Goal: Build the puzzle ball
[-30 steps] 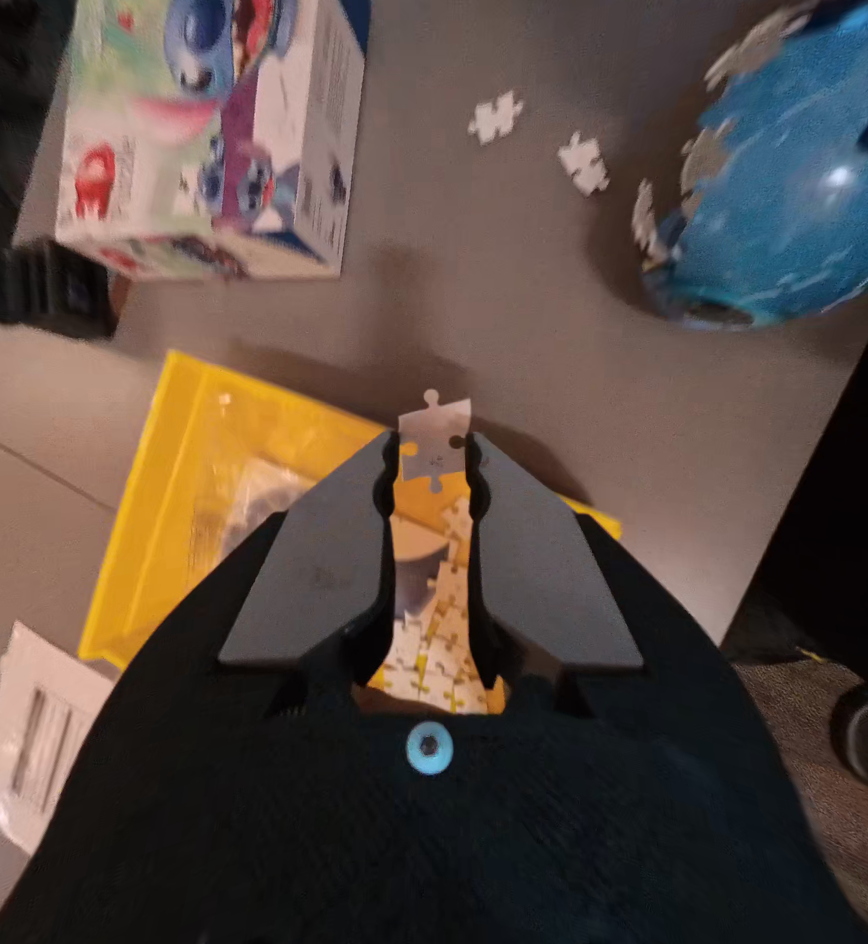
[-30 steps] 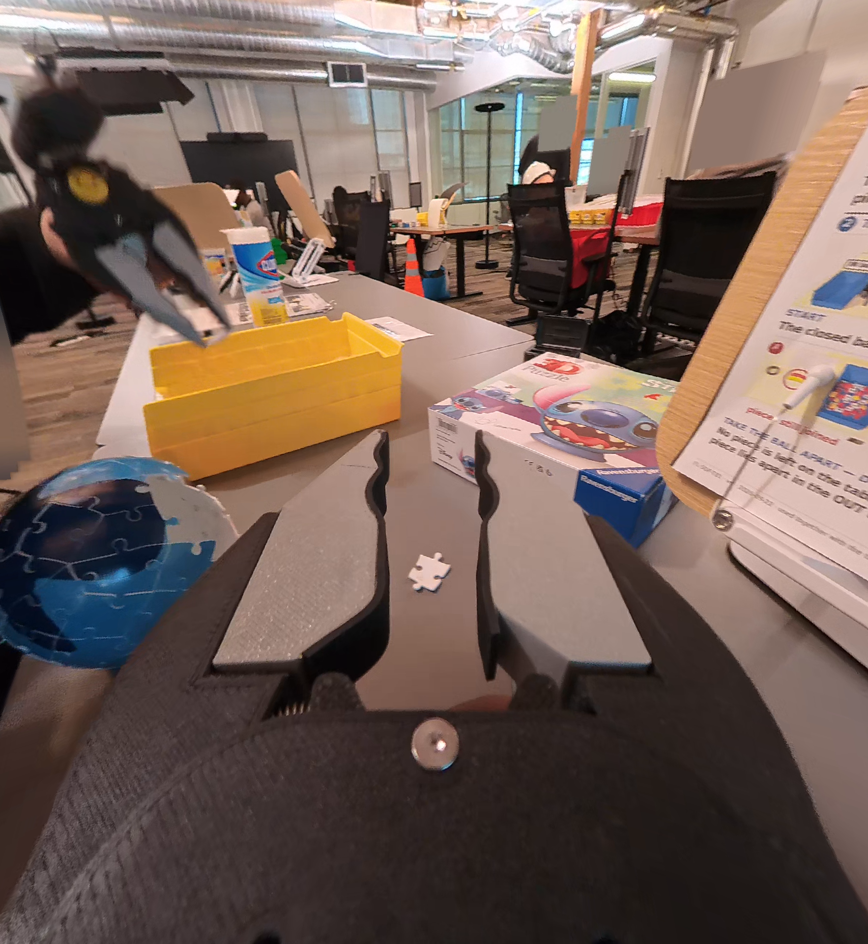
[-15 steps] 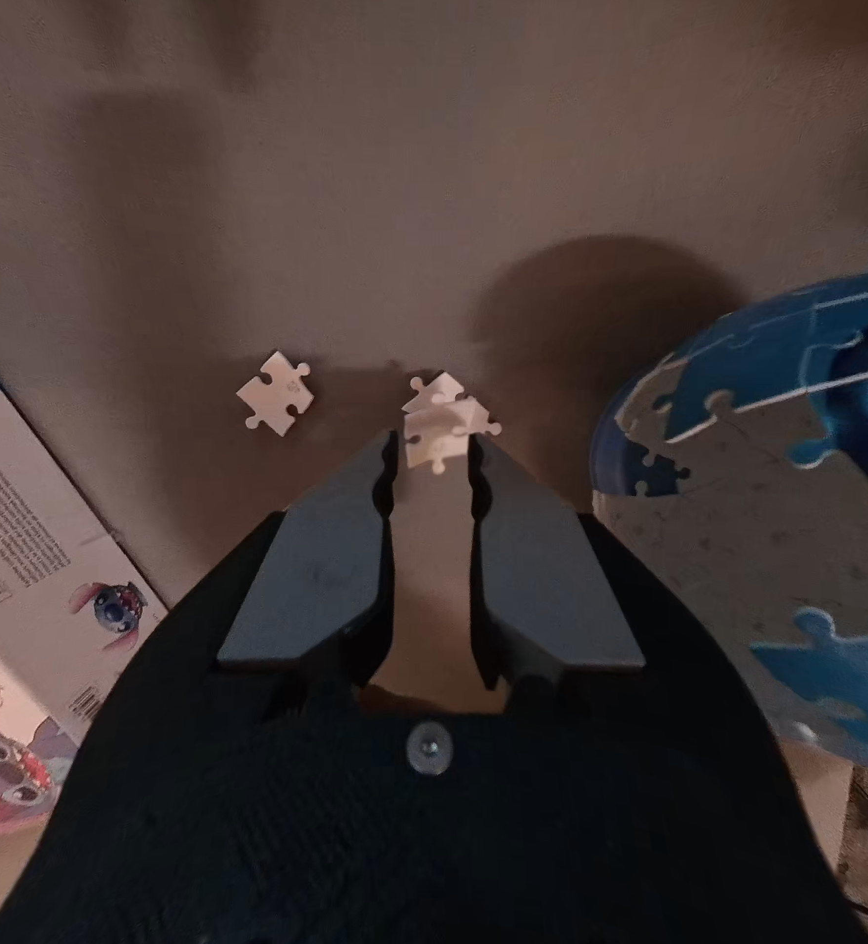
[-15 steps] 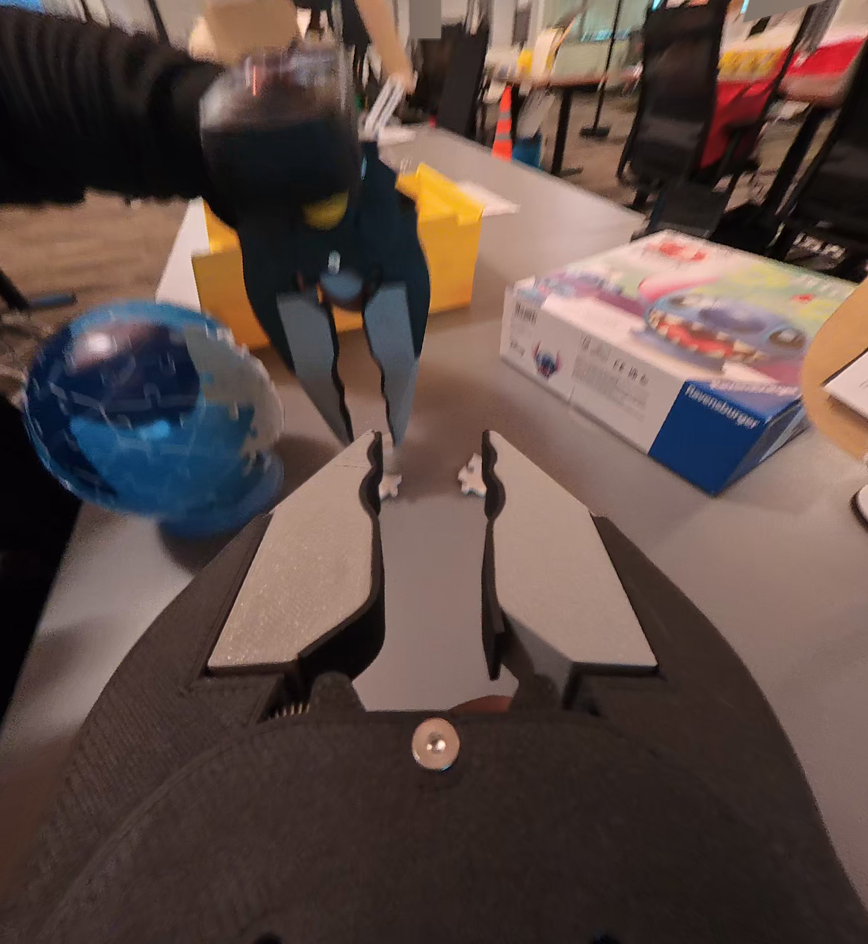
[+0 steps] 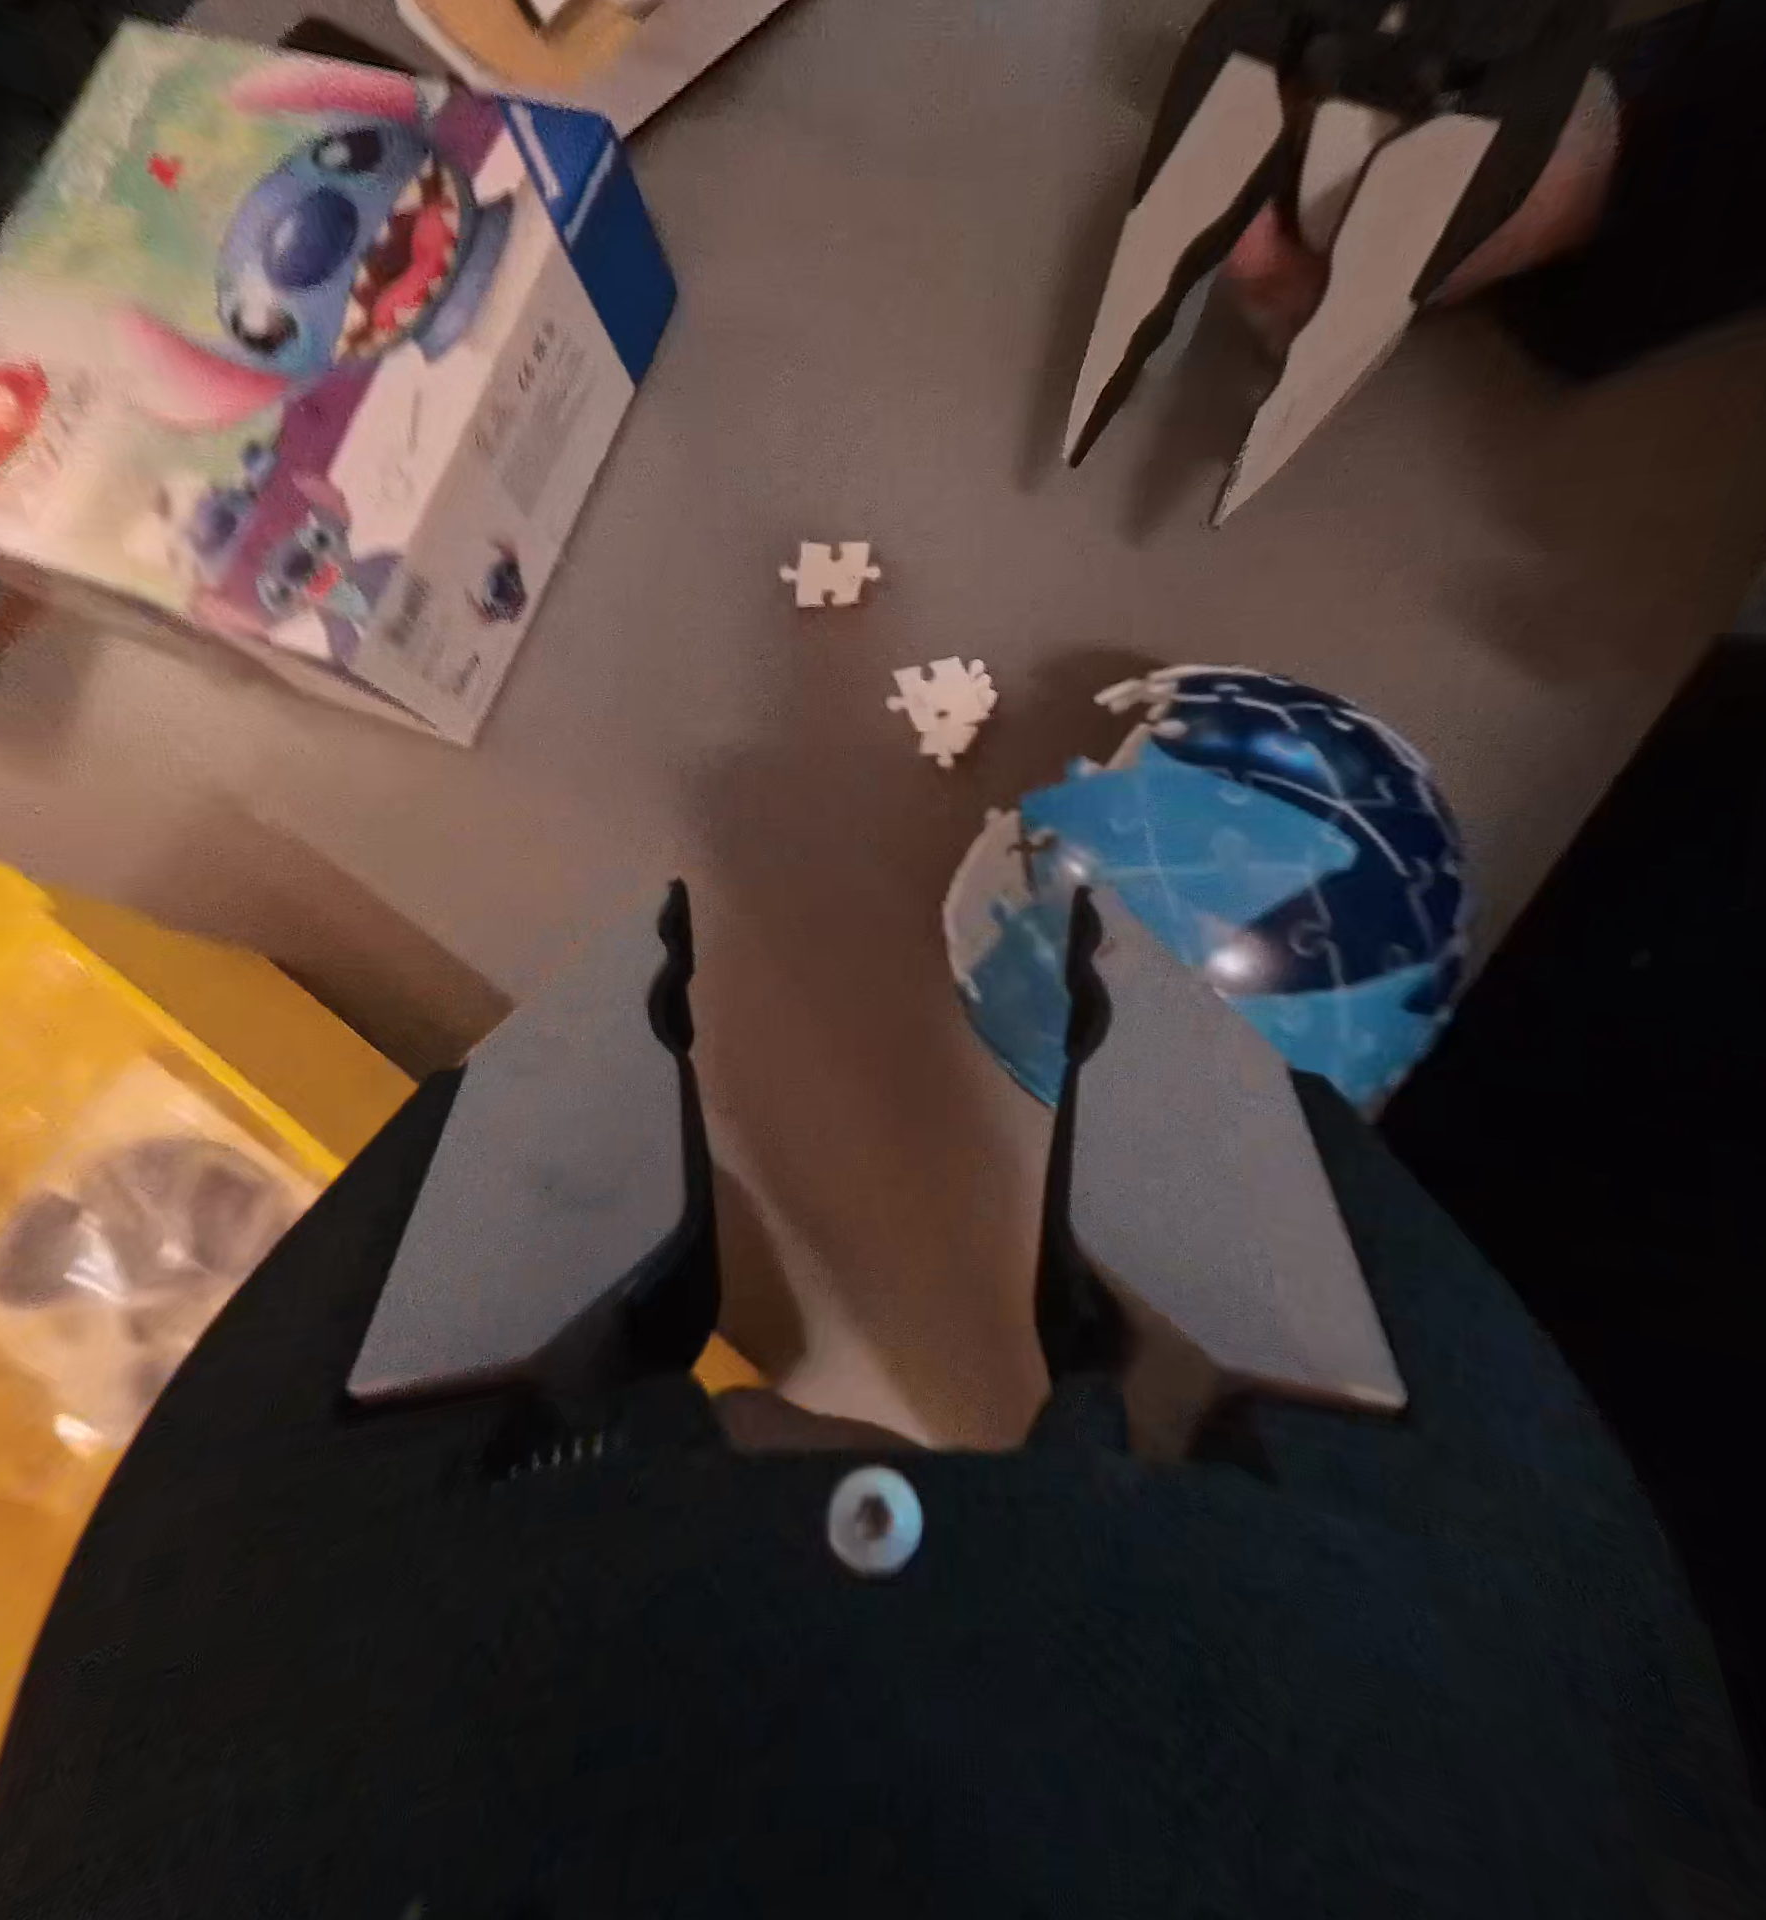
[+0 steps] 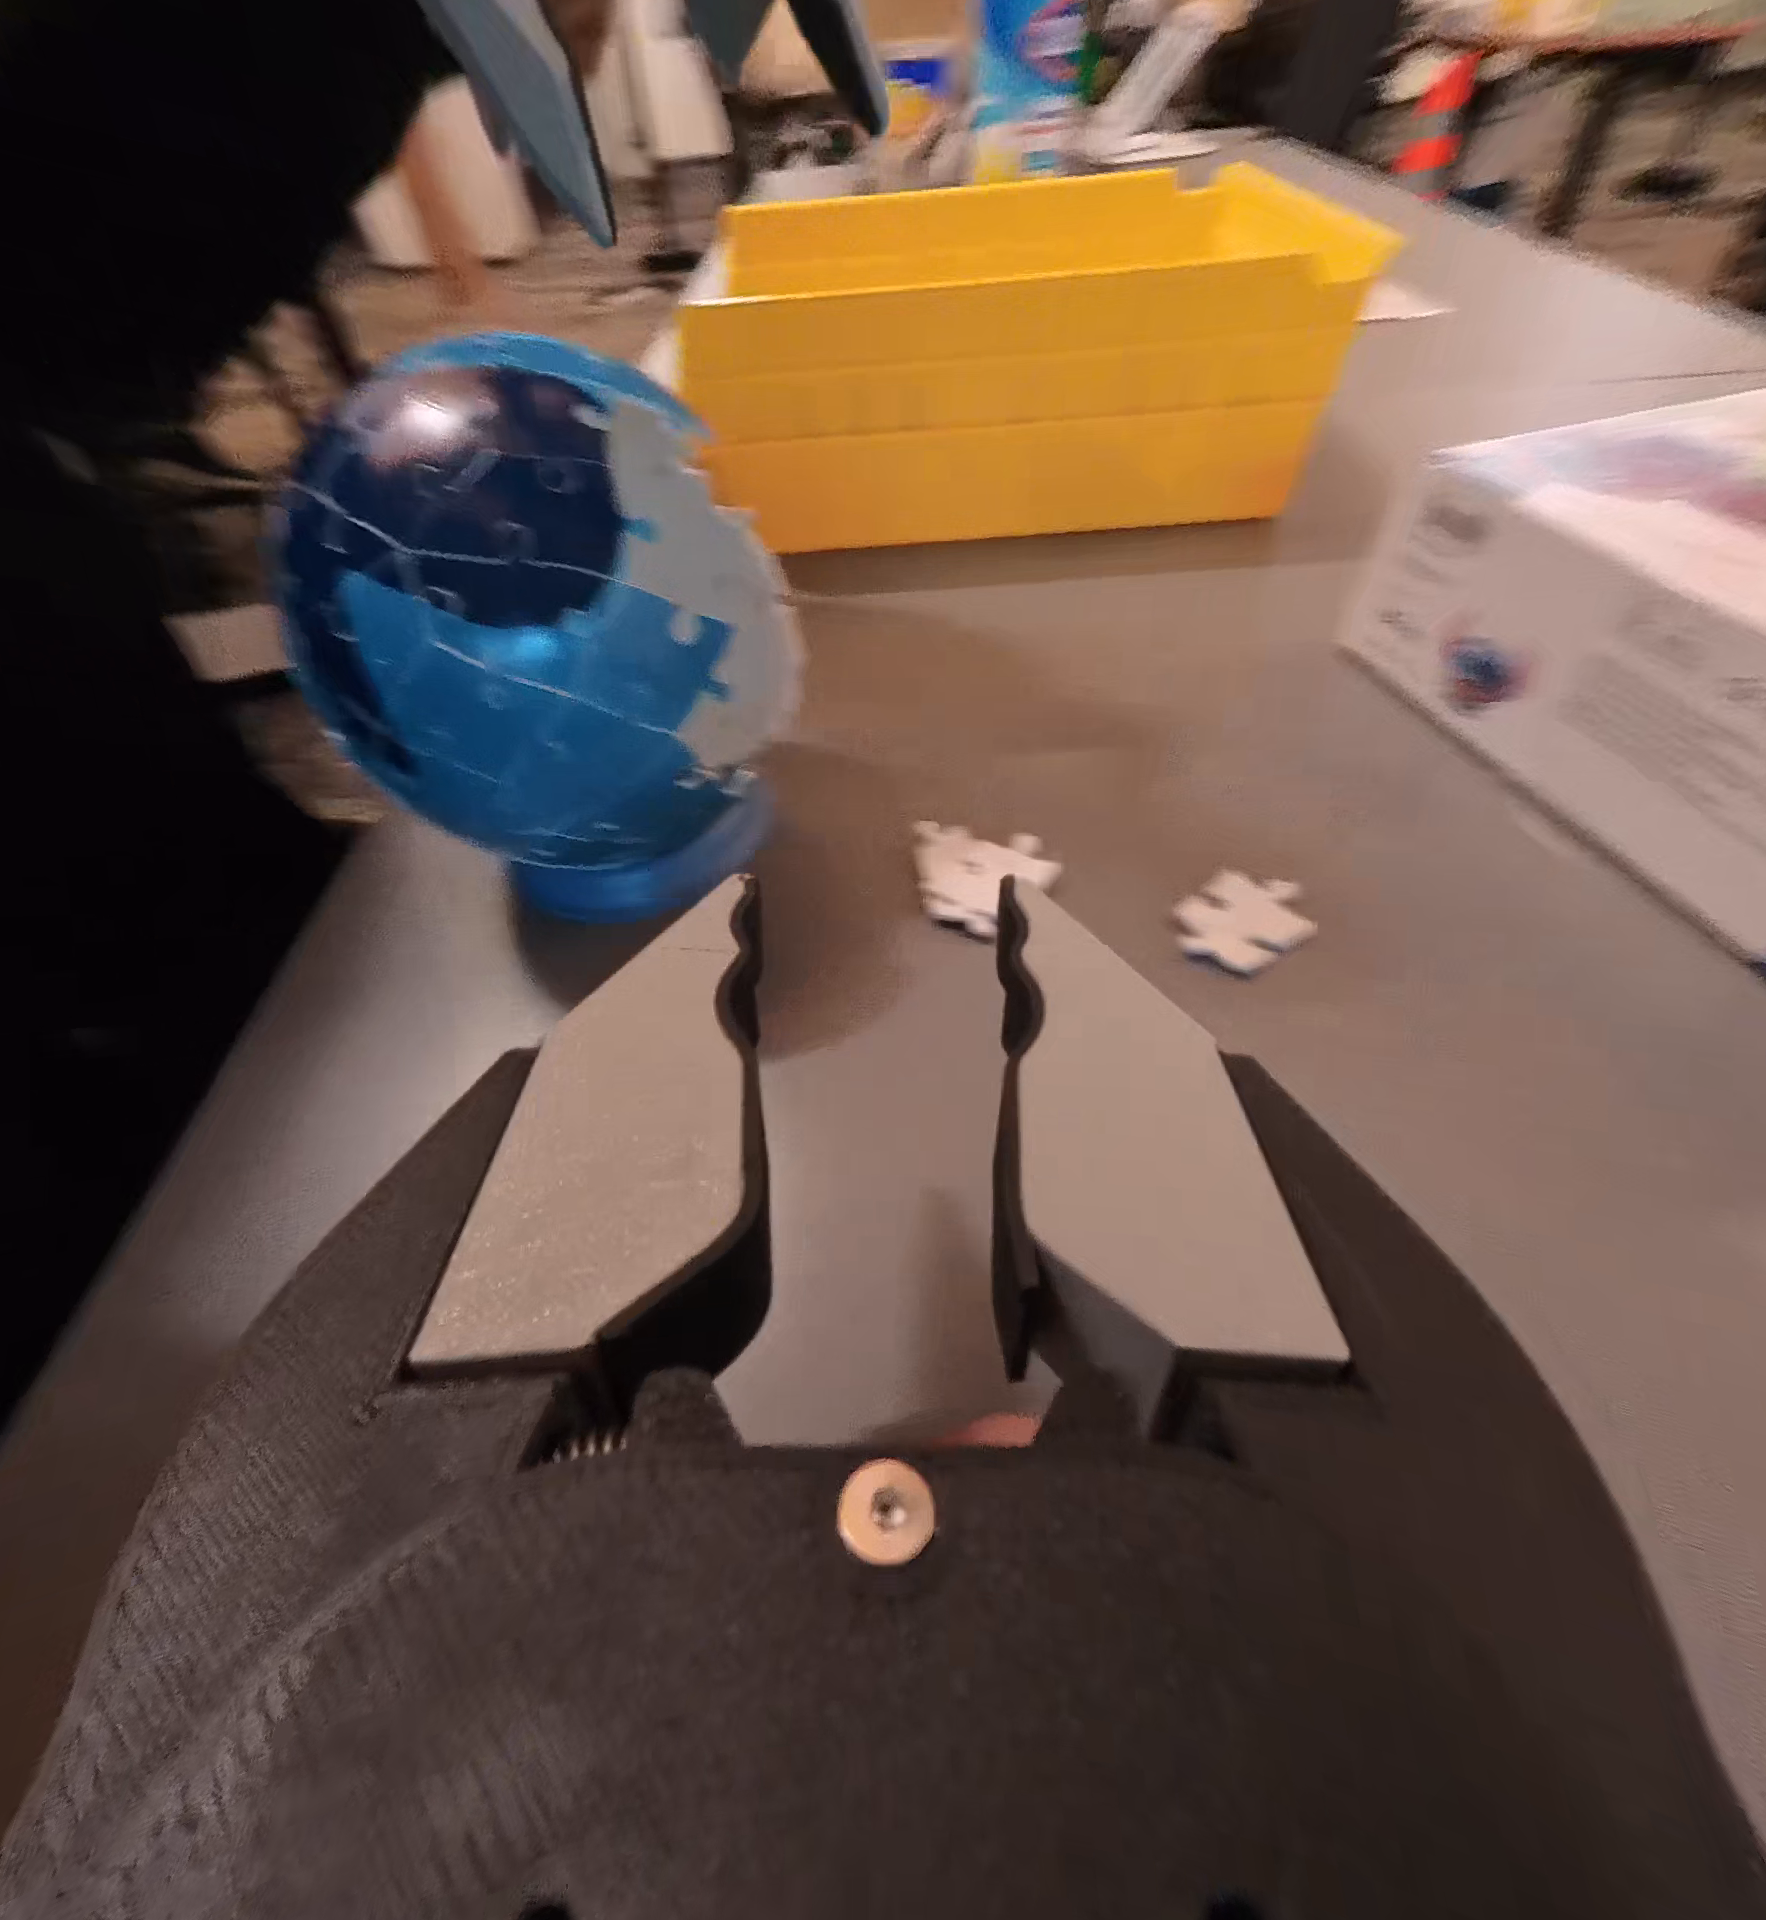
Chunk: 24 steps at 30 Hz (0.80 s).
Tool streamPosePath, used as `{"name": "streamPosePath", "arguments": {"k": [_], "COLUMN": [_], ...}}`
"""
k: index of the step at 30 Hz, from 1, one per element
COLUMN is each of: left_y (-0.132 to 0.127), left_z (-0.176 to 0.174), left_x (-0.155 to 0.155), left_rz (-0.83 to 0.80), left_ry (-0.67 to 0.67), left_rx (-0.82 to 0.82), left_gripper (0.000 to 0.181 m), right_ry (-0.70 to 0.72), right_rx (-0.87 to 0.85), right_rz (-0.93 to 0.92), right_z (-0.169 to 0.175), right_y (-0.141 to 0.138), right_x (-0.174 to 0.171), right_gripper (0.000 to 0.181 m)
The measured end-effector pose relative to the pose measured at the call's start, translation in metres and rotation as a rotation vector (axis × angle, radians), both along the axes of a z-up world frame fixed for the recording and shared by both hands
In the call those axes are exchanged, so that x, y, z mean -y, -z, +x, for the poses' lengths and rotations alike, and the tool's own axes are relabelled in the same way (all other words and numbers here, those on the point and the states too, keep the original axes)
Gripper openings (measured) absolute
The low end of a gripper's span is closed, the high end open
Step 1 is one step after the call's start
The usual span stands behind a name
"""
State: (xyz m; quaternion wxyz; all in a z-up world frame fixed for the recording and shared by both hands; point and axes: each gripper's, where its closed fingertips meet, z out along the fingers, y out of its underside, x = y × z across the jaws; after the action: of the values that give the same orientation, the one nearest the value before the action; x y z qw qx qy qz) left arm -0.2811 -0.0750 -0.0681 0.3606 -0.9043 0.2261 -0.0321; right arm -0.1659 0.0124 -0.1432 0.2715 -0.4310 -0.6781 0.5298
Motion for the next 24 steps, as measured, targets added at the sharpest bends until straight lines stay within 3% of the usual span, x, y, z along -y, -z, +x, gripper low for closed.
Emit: {"name": "streamPosePath", "arguments": {"k": [4,8,11,14,17,19,24], "left_y": [0.010,0.027,0.053,0.050,0.044,0.049,0.059], "left_z": [0.013,0.048,0.052,0.054,0.051,0.055,0.060], "left_x": [0.059,0.072,0.064,0.054,0.051,0.051,0.047], "left_rz": [0.013,-0.095,-0.148,-0.123,-0.110,-0.156,-0.202], "left_ry": [-0.150,-0.056,-0.023,-0.023,-0.024,0.000,0.013], "left_rx": [0.349,0.647,0.600,0.671,0.747,0.756,0.738], "left_gripper": [0.082,0.092,0.104,0.105,0.104,0.115,0.116], "right_ry": [-0.107,-0.128,-0.069,0.008,-0.005,-0.033,-0.087], "right_rx": [0.106,0.196,0.270,0.305,0.380,0.402,0.460], "right_rz": [-0.216,-0.448,-0.476,-0.517,-0.614,-0.638,-0.661], "right_z": [0.010,0.022,0.018,0.006,0.000,-0.004,-0.010], "right_y": [-0.007,-0.027,-0.020,-0.014,-0.009,-0.007,0.000], "right_x": [0.032,0.055,0.069,0.071,0.077,0.081,0.091], "right_gripper": [0.049,0.060,0.067,0.072,0.079,0.081,0.086]}}
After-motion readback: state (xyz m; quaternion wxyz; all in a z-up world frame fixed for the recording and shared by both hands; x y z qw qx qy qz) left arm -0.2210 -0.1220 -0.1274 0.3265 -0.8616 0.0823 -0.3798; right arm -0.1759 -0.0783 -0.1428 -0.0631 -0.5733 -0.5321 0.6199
